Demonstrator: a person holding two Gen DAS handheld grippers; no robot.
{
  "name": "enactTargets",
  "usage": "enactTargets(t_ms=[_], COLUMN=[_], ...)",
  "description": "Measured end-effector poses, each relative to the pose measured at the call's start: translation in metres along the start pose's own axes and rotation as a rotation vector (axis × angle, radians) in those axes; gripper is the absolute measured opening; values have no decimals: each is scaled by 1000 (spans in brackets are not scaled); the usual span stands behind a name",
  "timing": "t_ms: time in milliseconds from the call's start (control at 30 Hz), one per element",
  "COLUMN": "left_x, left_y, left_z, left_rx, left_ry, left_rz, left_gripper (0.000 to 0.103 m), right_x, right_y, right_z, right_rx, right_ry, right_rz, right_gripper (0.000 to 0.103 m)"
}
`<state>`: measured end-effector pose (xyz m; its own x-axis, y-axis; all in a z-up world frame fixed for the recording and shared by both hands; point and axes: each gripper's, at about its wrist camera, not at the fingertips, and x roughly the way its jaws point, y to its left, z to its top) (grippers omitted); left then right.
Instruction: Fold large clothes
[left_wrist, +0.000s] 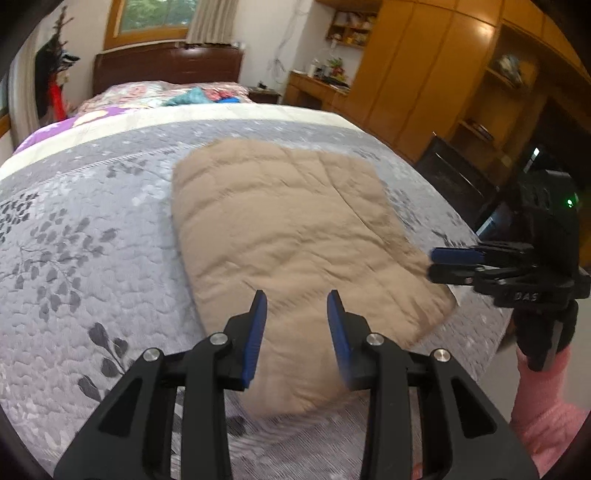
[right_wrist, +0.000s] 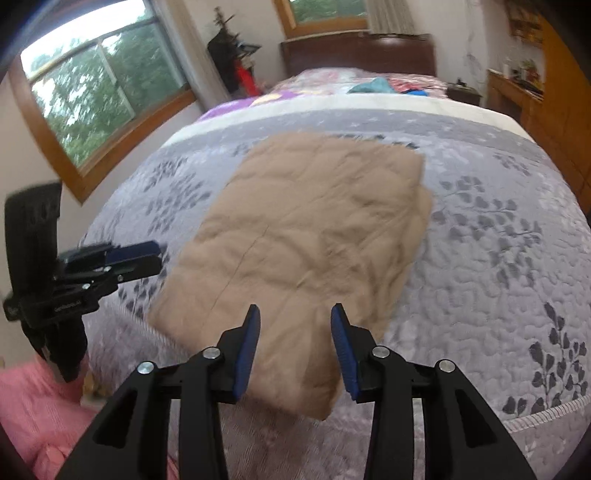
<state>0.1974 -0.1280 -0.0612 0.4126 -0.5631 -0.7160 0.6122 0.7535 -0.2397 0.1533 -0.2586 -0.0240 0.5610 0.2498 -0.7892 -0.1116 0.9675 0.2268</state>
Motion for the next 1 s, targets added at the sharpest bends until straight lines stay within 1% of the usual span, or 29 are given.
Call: enactTargets(t_ms=[100,233,267,467,533,600,667,733,800,867,933,1000], left_x=[8,24,27,46,49,49,45,37,27,18,17,26], left_y=[-5,2,2,5,5,5,4,4,6,12,20,29], left_z=[-10,-19,-22,-37,-38,-37,-32,-25,-15,4,24,49], left_rx=[19,8,10,48,55,54,55,62,54,36,2,-30], left_ry=[30,75,80,87,84,86,94,95,80,45,28,18], left_rz=[9,10,12,25,29,32,26,8,-20,-41,-60,-39], left_gripper=[34,34,34,34,34,34,33,35,35,36,36,35], right_x=[10,24,30,59,60,58,52,41,23,12,6,8], right_y=[0,-9,-12,-25,-28,-27,-25,-24,-21,-21,-21,-23], right_z=[-8,-18,-20,-34,-34,-33,-28,-20,-8,4,25,44], right_rx=[3,35,44,76,94,83,65,48,27,15,1,-1], right_ry=[23,48,57,89,88,93,97,87,46,15,-22,-42], right_rz=[-12,1,3,37,51,46,42,53,73,68,30,-14], right_gripper=[36,35,34,33,33,33,34,35,35,36,36,36])
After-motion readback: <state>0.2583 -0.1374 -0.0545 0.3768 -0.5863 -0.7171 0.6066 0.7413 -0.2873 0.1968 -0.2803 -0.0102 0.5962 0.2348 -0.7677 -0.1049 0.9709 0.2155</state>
